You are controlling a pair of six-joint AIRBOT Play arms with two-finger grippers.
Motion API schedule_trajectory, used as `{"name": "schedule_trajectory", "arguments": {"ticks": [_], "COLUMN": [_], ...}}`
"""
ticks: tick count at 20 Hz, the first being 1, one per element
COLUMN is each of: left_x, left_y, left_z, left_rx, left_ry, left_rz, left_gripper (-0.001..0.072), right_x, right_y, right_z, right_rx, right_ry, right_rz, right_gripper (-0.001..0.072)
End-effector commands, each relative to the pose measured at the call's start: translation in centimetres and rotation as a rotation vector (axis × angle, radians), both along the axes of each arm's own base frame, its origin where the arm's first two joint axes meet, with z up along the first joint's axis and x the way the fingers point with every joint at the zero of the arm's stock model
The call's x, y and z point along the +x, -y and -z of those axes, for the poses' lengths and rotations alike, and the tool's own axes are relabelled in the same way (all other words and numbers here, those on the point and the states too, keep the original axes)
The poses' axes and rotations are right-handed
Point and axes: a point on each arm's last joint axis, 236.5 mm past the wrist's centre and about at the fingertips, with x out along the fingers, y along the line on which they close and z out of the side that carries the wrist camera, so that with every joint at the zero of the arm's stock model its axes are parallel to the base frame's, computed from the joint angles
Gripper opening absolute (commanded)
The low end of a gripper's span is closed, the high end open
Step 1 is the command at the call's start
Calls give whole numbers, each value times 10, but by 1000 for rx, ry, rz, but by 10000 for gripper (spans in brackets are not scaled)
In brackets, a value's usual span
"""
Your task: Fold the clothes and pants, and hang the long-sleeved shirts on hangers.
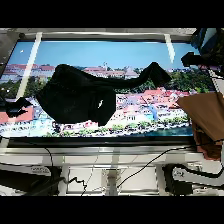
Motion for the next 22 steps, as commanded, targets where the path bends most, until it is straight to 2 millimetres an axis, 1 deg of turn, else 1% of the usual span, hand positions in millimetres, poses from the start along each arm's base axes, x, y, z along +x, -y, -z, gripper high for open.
{"name": "schedule_trajectory", "arguments": {"ticks": [1, 2, 3, 4, 5, 6, 8, 9, 10, 11, 12, 13, 14, 16, 18, 19, 20, 21, 22], "left_x": [8, 9, 10, 10, 10, 8, 1, -6, -16, -23, -28, -28, -27, -32, -41, -44, -44, -42, -38], "left_y": [-1, -2, -4, -7, -8, -10, -15, -21, -32, -45, -56, -60, -58, -35, -5, 12, 32, 51, 71], "left_z": [-18, -26, -39, -55, -73, -95, -136, -159, -184, -213, -253, -295, -342, -425, -489, -514, -532, -543, -548], "left_rx": [42, 60, 96, 145, 193, 267, 459, 605, 790, 988, 1217, 1422, 1612, 1878, 2076, 2165, 2223, 2252, 2269], "left_ry": [51, 66, 91, 117, 148, 182, 211, 194, 144, 85, 21, -18, -21, 65, 170, 215, 286, 356, 411], "left_rz": [25, 30, 60, 92, 124, 180, 304, 382, 458, 526, 599, 635, 610, 459, 324, 289, 261, 254, 272], "left_gripper": [524, 389, 194, 137, 95, 39, 38, 38, 38, 37, 37, 37, 37, 37, 37, 37, 38, 38, 38], "right_x": [-2, -2, -2, -2, -2, -2, -2, -1, -1, -1, -1, -1, -1, -1, -1, -1, -1, -1, -1], "right_y": [-2, -2, -2, -2, -2, -2, -1, -1, -1, -1, -1, -1, -1, -1, -1, -1, -1, -1, -1], "right_z": [2, 2, 2, 2, 2, 2, 2, 1, 1, 1, 1, 1, 1, 1, 1, 1, 1, 1, 1], "right_rx": [22, 25, 25, 25, 25, 25, 24, 23, 23, 24, 24, 24, 24, 24, 24, 23, 24, 24, 25], "right_ry": [-12, -12, -12, -12, -13, -13, -12, -10, -10, -10, -10, -10, -10, -10, -10, -10, -10, -10, -10], "right_rz": [9, 11, 11, 11, 10, 10, 11, 11, 11, 11, 11, 12, 11, 12, 11, 11, 11, 12, 11], "right_gripper": [689, 689, 689, 689, 689, 689, 689, 689, 690, 690, 690, 690, 690, 690, 690, 691, 691, 691, 691]}}
